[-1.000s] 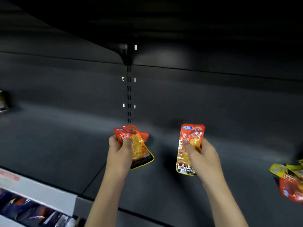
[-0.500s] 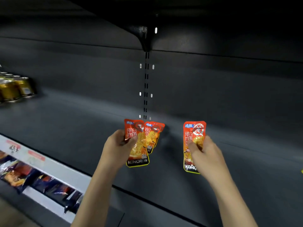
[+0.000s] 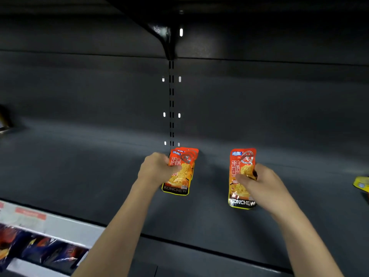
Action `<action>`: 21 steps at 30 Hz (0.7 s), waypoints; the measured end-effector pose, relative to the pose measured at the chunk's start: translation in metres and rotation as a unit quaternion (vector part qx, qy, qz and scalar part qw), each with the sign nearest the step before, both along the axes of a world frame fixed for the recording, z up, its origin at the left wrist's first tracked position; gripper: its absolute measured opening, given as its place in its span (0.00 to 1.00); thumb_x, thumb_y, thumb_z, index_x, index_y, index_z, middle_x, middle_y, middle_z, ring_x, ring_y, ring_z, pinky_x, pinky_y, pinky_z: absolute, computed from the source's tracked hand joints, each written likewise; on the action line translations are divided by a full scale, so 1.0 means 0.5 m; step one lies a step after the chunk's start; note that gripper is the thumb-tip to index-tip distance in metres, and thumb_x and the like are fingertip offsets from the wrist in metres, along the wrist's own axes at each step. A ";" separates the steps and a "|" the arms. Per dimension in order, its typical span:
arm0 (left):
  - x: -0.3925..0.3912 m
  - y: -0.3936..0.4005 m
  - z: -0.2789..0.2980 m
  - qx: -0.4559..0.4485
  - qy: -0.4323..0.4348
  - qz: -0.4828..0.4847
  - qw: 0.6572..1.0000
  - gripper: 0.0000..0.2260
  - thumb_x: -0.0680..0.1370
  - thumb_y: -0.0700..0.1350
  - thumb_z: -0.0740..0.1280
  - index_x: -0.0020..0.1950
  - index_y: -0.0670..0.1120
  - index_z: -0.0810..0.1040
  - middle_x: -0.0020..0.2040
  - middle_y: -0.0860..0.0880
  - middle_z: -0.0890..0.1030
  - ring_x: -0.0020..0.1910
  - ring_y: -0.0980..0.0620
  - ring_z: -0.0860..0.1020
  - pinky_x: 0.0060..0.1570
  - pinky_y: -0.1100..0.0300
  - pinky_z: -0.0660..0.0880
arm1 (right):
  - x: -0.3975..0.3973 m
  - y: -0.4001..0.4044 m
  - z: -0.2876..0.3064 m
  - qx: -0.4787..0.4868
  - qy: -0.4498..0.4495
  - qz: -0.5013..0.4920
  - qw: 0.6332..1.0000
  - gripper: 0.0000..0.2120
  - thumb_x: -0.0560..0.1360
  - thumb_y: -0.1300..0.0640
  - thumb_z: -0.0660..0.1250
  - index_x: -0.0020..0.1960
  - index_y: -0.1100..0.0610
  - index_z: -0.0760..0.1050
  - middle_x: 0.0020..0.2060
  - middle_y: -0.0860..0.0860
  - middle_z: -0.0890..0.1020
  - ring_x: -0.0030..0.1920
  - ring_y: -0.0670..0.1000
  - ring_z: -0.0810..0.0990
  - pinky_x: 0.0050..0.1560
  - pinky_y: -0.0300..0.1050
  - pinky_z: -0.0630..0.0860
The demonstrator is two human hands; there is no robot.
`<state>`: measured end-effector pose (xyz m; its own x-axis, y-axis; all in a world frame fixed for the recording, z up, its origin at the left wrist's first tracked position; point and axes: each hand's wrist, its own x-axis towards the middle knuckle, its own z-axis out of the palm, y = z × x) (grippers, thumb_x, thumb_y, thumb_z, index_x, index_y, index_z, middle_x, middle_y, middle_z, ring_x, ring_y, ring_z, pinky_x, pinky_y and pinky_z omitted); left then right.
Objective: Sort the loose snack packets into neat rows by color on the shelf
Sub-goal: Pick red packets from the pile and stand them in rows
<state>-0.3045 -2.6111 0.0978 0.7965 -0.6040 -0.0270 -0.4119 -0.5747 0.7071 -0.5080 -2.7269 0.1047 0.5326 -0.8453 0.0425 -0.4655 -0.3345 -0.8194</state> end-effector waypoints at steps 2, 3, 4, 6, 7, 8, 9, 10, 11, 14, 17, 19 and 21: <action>0.007 0.001 -0.001 0.006 -0.008 -0.009 1.000 0.09 0.72 0.50 0.73 0.37 0.48 0.77 0.45 0.46 0.84 0.46 0.50 0.82 0.49 0.55 0.77 | 0.013 0.015 -0.002 0.012 -0.019 0.002 1.000 0.03 0.74 0.56 0.68 0.47 0.54 0.77 0.42 0.48 0.83 0.46 0.51 0.81 0.44 0.45 0.75; 0.010 0.002 -0.001 0.006 -0.009 -0.014 1.000 0.08 0.72 0.50 0.73 0.39 0.47 0.78 0.45 0.47 0.84 0.46 0.50 0.82 0.49 0.55 0.78 | 0.022 0.023 -0.003 0.013 -0.023 0.002 1.000 0.03 0.74 0.57 0.69 0.47 0.54 0.77 0.42 0.48 0.83 0.45 0.50 0.81 0.47 0.46 0.77; 0.012 0.004 -0.002 0.001 -0.010 -0.019 1.000 0.08 0.72 0.50 0.73 0.40 0.47 0.78 0.45 0.47 0.84 0.46 0.50 0.81 0.50 0.55 0.78 | 0.030 0.030 -0.004 0.012 -0.024 0.002 1.000 0.04 0.73 0.57 0.69 0.48 0.54 0.77 0.42 0.48 0.83 0.46 0.50 0.82 0.49 0.48 0.78; 0.015 0.011 -0.003 -0.018 -0.013 -0.024 0.999 0.09 0.73 0.51 0.72 0.44 0.47 0.78 0.48 0.46 0.83 0.48 0.49 0.80 0.49 0.56 0.76 | 0.046 0.043 -0.007 0.014 -0.027 -0.002 1.000 0.06 0.72 0.56 0.70 0.49 0.53 0.77 0.43 0.47 0.84 0.46 0.50 0.82 0.52 0.52 0.78; 0.017 0.016 -0.003 -0.027 -0.021 -0.021 0.999 0.12 0.73 0.52 0.71 0.50 0.45 0.78 0.50 0.46 0.82 0.50 0.48 0.80 0.49 0.57 0.74 | 0.052 0.047 -0.009 0.018 -0.034 -0.005 0.999 0.07 0.72 0.56 0.71 0.49 0.53 0.77 0.43 0.47 0.84 0.46 0.50 0.82 0.52 0.53 0.78; 0.021 0.022 -0.001 -0.036 -0.026 -0.014 0.999 0.17 0.74 0.53 0.70 0.56 0.44 0.77 0.52 0.46 0.81 0.52 0.47 0.79 0.49 0.58 0.73 | 0.057 0.052 -0.009 0.023 -0.043 -0.008 0.999 0.07 0.71 0.57 0.71 0.48 0.53 0.78 0.43 0.47 0.84 0.46 0.51 0.83 0.52 0.54 0.78; 0.026 0.030 0.001 -0.046 -0.029 -0.008 0.998 0.21 0.74 0.55 0.69 0.61 0.44 0.75 0.54 0.46 0.80 0.55 0.47 0.77 0.50 0.59 0.71 | 0.061 0.056 -0.009 0.028 -0.053 -0.012 0.998 0.06 0.71 0.57 0.72 0.47 0.53 0.78 0.43 0.47 0.84 0.45 0.51 0.83 0.53 0.55 0.78; 0.031 0.039 0.005 -0.057 -0.032 -0.005 0.998 0.23 0.75 0.56 0.68 0.64 0.44 0.73 0.56 0.46 0.79 0.57 0.48 0.76 0.50 0.60 0.70 | 0.065 0.061 -0.007 0.034 -0.064 -0.014 0.997 0.06 0.71 0.59 0.72 0.46 0.53 0.78 0.42 0.48 0.84 0.45 0.51 0.83 0.53 0.56 0.78; 0.037 0.048 0.008 -0.070 -0.035 -0.002 0.997 0.23 0.75 0.56 0.67 0.65 0.45 0.73 0.57 0.47 0.79 0.58 0.48 0.76 0.51 0.61 0.69 | 0.069 0.067 -0.003 0.043 -0.078 -0.013 0.996 0.05 0.70 0.60 0.72 0.45 0.53 0.78 0.42 0.48 0.85 0.45 0.51 0.83 0.54 0.56 0.78; 0.053 0.085 0.017 -0.113 -0.039 0.008 0.993 0.19 0.76 0.55 0.66 0.63 0.46 0.75 0.56 0.48 0.80 0.54 0.51 0.76 0.50 0.62 0.68 | 0.088 0.088 0.014 0.086 -0.122 0.005 0.989 0.07 0.72 0.62 0.71 0.46 0.53 0.77 0.43 0.48 0.85 0.46 0.50 0.83 0.55 0.54 0.78; 0.058 0.127 0.020 -0.153 -0.048 0.015 0.987 0.15 0.77 0.53 0.66 0.60 0.47 0.76 0.49 0.52 0.78 0.48 0.55 0.73 0.48 0.63 0.67 | 0.123 0.111 0.022 0.121 -0.138 0.043 0.982 0.08 0.72 0.61 0.72 0.48 0.51 0.77 0.45 0.48 0.85 0.47 0.50 0.84 0.54 0.51 0.78; 0.061 0.151 0.017 -0.160 -0.059 0.019 0.985 0.14 0.77 0.52 0.66 0.59 0.47 0.77 0.46 0.55 0.76 0.46 0.57 0.72 0.47 0.64 0.66 | 0.154 0.124 0.017 0.133 -0.129 0.063 0.981 0.10 0.71 0.61 0.73 0.49 0.51 0.77 0.45 0.48 0.85 0.47 0.50 0.84 0.55 0.51 0.78; 0.066 0.169 0.013 -0.158 -0.068 0.023 0.985 0.13 0.77 0.52 0.66 0.58 0.47 0.77 0.45 0.54 0.76 0.45 0.57 0.72 0.47 0.65 0.66 | 0.187 0.133 0.007 0.138 -0.103 0.074 0.982 0.11 0.69 0.61 0.74 0.49 0.52 0.78 0.45 0.48 0.84 0.47 0.50 0.83 0.55 0.49 0.78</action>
<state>-0.2716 -2.5264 0.1045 0.8066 -0.5282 0.2655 -0.4937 -0.3548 0.7939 -0.4146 -2.6606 0.1080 0.6540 -0.7542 -0.0581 -0.2429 -0.1366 -0.9604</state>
